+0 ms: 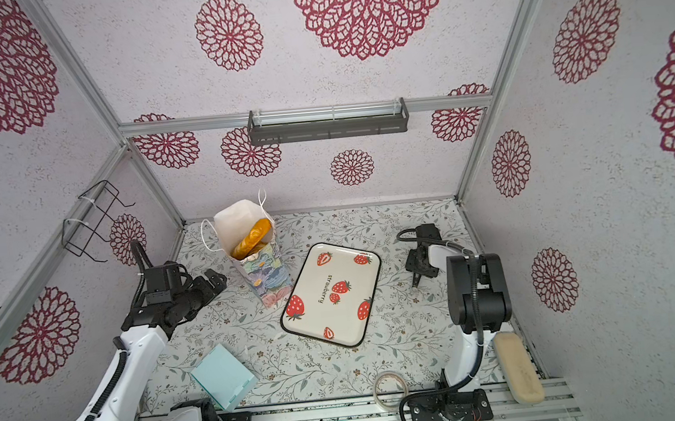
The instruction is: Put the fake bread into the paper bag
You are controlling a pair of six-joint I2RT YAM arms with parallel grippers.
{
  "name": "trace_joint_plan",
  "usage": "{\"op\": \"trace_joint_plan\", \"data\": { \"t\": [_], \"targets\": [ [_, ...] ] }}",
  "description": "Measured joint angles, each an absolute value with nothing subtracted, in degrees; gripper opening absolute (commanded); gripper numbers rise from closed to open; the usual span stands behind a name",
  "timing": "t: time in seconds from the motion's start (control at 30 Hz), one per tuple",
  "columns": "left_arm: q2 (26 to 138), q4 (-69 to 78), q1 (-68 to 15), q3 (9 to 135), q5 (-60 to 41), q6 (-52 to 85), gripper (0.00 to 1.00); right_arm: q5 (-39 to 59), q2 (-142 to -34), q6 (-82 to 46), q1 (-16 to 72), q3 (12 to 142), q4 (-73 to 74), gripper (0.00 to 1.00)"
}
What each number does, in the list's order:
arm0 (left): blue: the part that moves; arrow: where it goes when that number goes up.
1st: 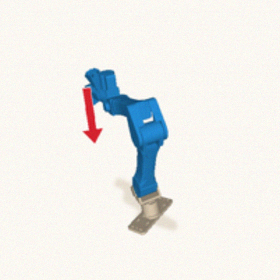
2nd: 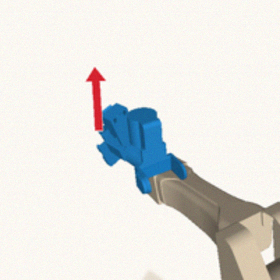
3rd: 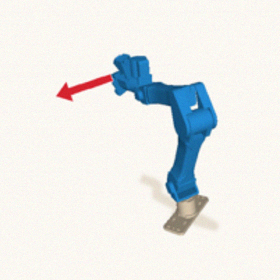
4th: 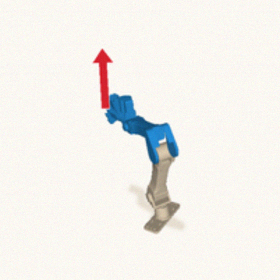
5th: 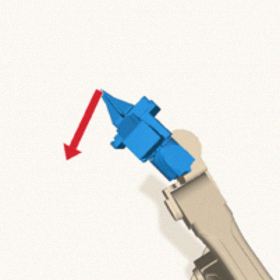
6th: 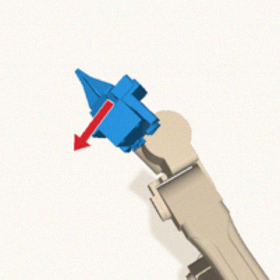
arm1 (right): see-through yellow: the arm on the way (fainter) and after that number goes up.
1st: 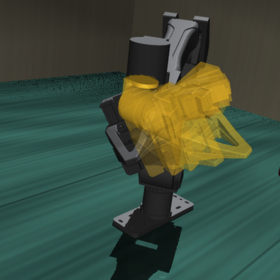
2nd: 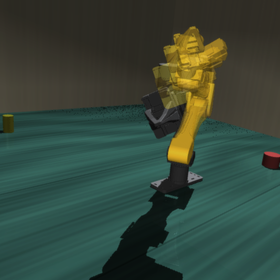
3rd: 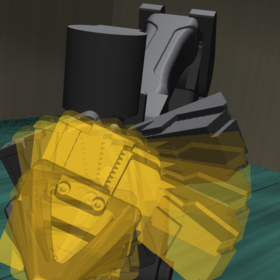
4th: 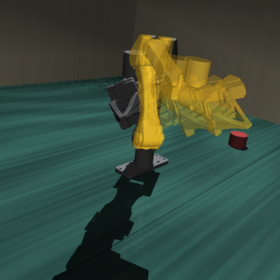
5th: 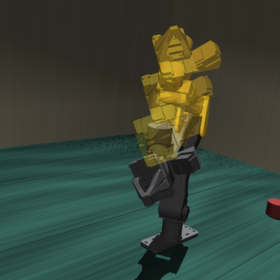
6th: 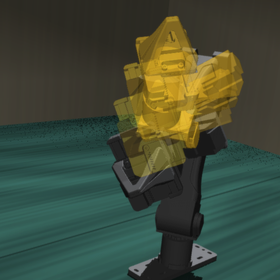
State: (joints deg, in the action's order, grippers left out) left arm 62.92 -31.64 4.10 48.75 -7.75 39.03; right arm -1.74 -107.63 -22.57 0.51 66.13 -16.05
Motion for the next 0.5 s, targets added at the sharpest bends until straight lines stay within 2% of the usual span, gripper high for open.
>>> {"op": "trace_joint_plan", "data": {
  "t": [0.2, 0.5],
  "targets": [
    [63.4, -31.7, 4.1, 49.1, -6.8, 38.5, 0.98, -1.5, -108.0, -22.5, 0.6, 66.5, -15.4, 0.59],
    [64.3, -31.7, 4.1, 49.6, -5.8, 37.5, 0.97, -1.1, -108.5, -22.5, 0.8, 67.0, -14.9, 0.67]
  ]
}}
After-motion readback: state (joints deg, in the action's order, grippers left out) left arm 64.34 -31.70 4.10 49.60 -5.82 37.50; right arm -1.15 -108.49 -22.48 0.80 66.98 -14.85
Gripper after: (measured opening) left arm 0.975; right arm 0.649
